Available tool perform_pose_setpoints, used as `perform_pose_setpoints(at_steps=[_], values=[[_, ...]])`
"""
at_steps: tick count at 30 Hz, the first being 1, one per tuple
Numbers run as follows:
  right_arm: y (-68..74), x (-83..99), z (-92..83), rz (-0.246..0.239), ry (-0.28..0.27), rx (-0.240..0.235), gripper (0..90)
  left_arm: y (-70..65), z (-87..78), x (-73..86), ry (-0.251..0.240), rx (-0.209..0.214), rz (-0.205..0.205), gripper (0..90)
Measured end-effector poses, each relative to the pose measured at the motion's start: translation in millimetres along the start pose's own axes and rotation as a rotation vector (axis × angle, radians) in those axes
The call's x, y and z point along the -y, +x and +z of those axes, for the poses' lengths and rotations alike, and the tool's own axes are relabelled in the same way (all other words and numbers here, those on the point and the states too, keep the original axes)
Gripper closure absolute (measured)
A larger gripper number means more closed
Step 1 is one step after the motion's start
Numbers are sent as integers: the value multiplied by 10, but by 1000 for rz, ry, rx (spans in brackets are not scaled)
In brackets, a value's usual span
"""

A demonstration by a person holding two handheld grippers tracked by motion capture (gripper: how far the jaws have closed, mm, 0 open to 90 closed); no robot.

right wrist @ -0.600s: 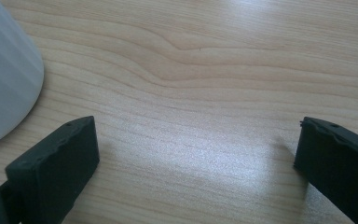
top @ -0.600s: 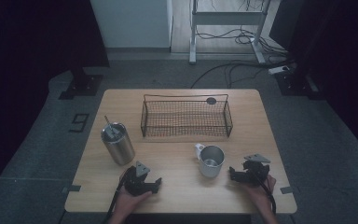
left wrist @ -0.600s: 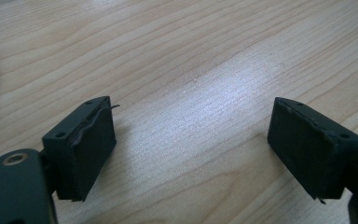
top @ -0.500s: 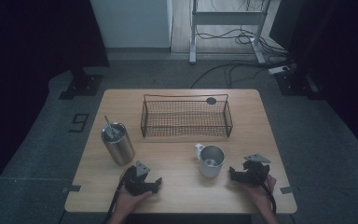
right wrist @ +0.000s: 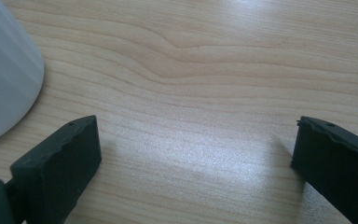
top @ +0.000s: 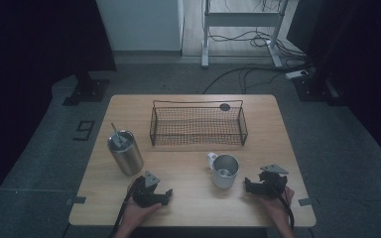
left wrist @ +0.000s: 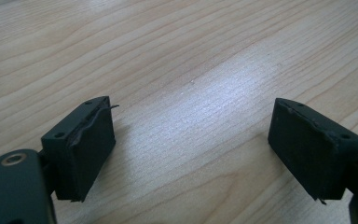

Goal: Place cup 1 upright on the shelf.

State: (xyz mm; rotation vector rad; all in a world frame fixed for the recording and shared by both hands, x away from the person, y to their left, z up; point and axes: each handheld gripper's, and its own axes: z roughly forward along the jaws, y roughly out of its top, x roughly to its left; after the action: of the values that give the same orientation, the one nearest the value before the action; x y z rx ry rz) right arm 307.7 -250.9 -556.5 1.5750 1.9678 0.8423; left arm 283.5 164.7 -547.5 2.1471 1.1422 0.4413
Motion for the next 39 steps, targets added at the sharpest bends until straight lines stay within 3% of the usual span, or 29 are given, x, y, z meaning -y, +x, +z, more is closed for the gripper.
perform_pose_setpoints(at_steps=[10,17,31,39], values=[[-8,-8,6,-1,4,-4,5,-61,-40,-30,-36,20,28,153],[-12,-6,2,-1,1,-4,14,-67,-176,-108,-87,14,49,152],[-17,-8,4,-6,-3,-11,28,55,-337,-180,-128,15,23,152],[-17,-8,2,-8,-5,-14,34,209,-493,-194,-157,-6,-6,152]])
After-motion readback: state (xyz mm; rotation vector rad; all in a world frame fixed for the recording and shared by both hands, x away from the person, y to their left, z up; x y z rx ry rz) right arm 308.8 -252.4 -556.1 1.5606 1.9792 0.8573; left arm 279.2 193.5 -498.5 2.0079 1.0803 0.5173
